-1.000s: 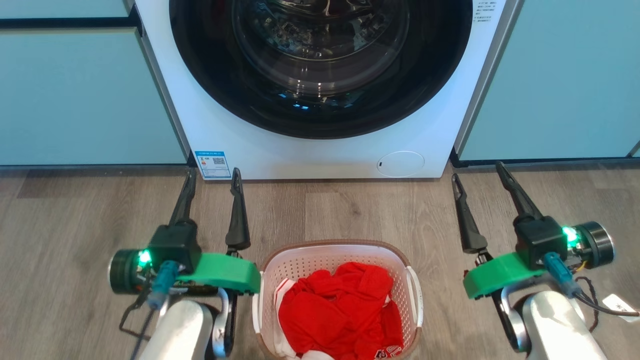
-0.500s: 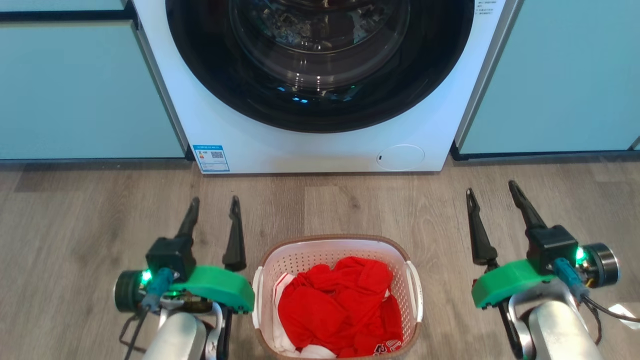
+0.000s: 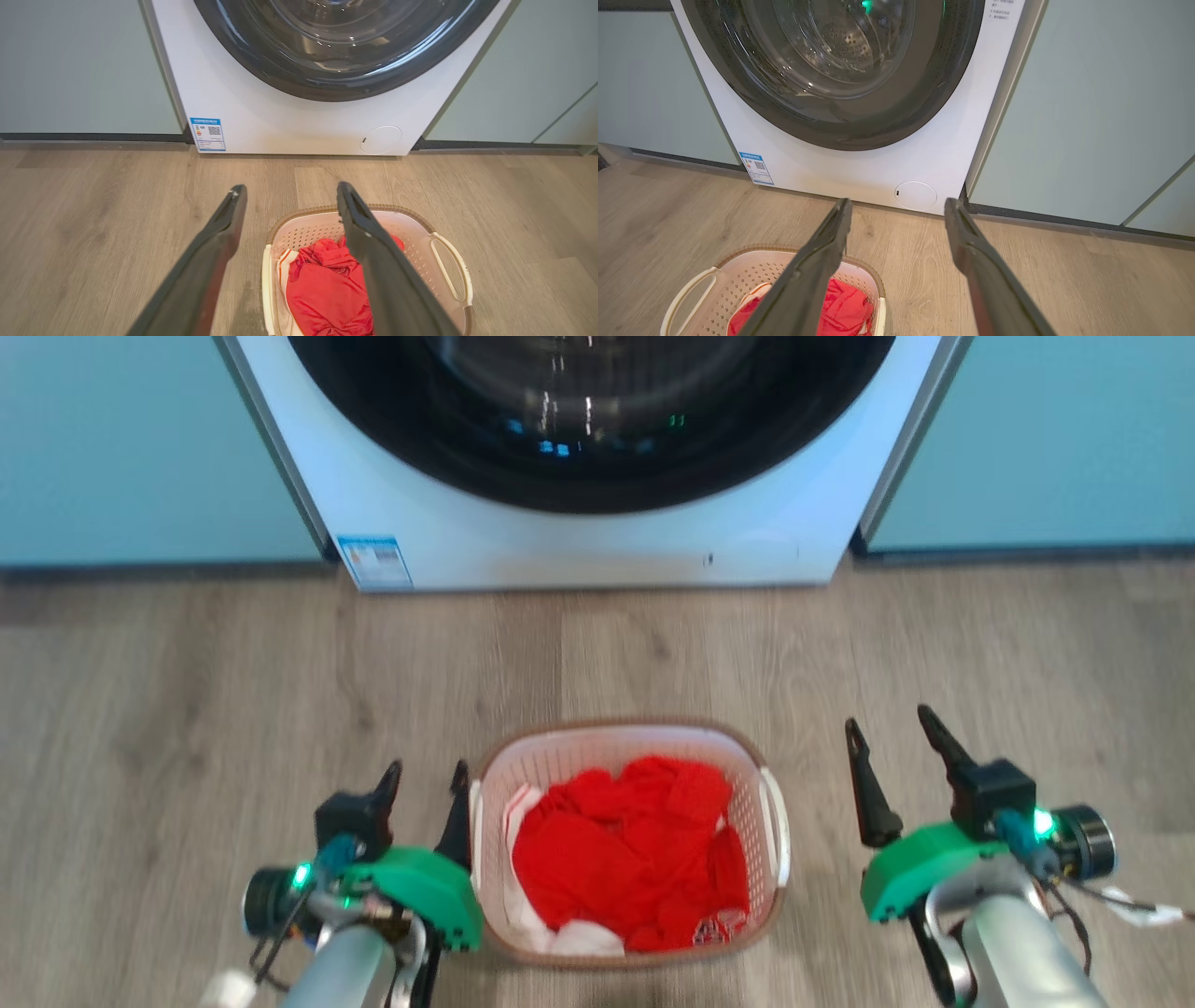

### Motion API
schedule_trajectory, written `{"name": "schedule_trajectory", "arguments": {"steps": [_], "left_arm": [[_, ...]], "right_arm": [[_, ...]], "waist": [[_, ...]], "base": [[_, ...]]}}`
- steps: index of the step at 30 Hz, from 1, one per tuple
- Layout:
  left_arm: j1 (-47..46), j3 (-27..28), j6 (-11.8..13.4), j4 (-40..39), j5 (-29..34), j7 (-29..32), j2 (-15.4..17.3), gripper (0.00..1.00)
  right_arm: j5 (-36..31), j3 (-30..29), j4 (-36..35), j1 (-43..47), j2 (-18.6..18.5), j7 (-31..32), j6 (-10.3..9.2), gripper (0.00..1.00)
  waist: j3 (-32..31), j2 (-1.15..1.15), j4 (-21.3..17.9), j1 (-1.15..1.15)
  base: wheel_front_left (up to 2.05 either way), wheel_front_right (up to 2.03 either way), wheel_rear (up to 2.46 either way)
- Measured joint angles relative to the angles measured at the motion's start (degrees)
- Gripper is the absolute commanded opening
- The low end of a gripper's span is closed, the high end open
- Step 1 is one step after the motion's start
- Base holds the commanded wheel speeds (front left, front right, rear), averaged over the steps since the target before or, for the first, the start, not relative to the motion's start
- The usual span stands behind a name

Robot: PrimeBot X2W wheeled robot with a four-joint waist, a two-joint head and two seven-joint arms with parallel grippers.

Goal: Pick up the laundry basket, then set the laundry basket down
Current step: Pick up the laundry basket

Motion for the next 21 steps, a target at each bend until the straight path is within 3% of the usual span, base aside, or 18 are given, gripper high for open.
{"name": "schedule_trajectory", "arguments": {"steps": [21], "left_arm": [[-22.12, -0.42, -4.71, 27.08, 2.58, -0.01, -0.90, 1.00]], "right_arm": [[5.26, 5.79, 24.47, -21.71, 0.13, 0.00, 0.00, 1.00]], "waist": [[22.04, 0.00, -2.80, 0.00]], "base": [[0.00, 0.00, 0.00]]}}
